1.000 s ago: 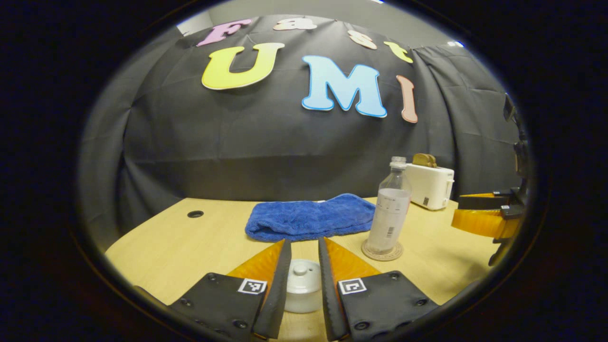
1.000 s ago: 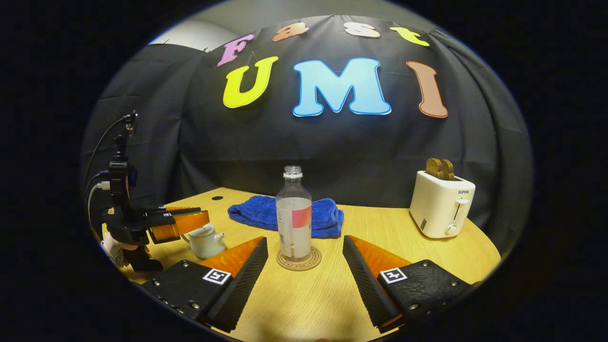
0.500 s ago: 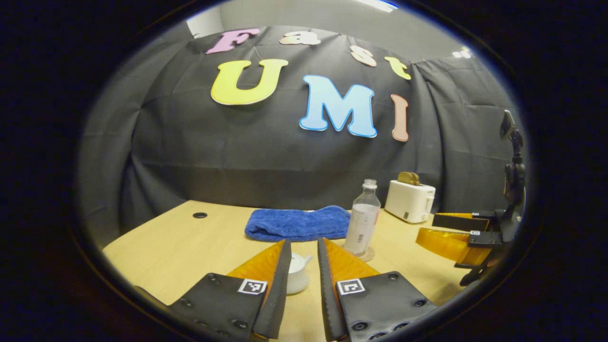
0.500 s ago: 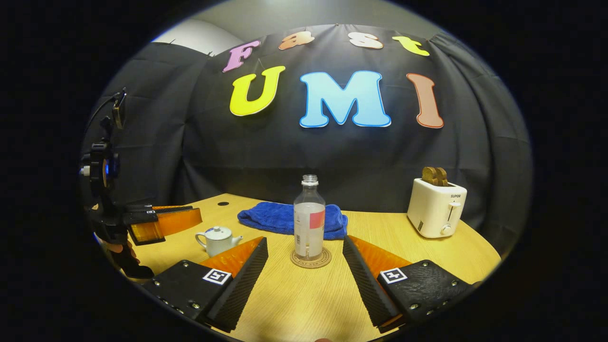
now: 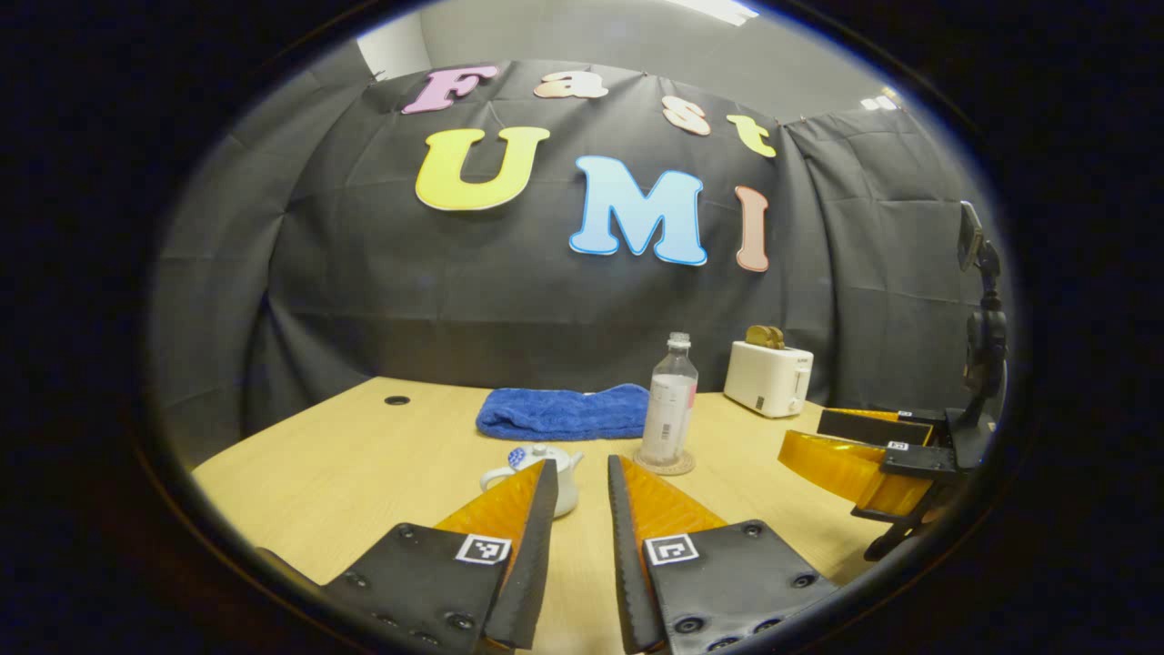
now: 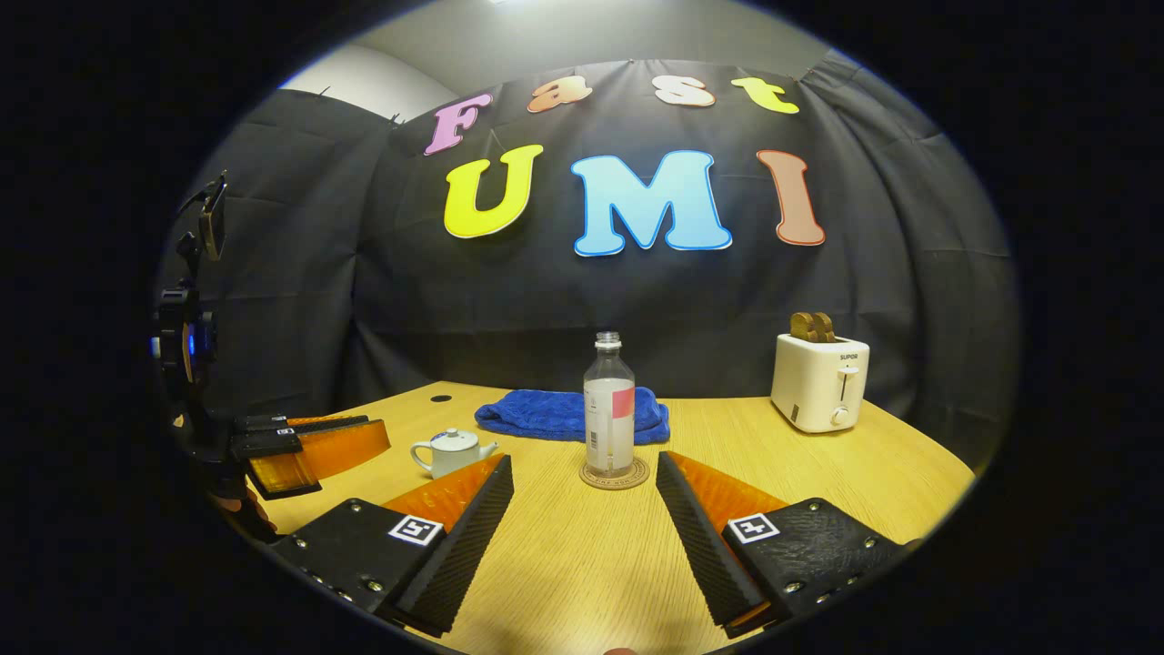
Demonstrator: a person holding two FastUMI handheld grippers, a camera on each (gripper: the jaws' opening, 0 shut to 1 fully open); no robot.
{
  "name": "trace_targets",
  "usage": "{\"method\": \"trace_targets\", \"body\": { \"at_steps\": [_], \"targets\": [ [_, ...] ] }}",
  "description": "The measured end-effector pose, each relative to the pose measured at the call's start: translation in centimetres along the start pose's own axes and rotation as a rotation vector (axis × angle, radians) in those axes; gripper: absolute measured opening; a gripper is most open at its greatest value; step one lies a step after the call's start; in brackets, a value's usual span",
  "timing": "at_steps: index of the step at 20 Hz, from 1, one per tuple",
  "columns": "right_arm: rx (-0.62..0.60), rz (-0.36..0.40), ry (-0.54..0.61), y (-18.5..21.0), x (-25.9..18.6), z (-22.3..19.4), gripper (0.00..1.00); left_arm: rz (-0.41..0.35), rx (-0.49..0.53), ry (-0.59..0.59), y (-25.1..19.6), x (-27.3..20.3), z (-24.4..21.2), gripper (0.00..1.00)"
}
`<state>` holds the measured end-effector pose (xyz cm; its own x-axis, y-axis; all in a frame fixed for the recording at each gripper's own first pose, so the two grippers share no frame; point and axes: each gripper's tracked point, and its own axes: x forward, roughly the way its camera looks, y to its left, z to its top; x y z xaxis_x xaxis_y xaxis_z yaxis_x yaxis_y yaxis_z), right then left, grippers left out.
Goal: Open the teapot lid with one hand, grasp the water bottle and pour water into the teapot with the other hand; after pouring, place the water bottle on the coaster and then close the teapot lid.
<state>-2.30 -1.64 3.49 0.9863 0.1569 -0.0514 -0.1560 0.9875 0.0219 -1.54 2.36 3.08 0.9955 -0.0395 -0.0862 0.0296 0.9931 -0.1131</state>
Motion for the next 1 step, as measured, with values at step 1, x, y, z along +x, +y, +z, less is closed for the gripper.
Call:
{"method": "trace_targets", "body": {
  "at_steps": [1],
  "targets": [
    [0.000,-0.009,-0.005,-0.09,-0.46,-0.09,0.98,0.000,-0.003,-0.002,-0.16,-0.37,-0.14,0.40]
  ]
}}
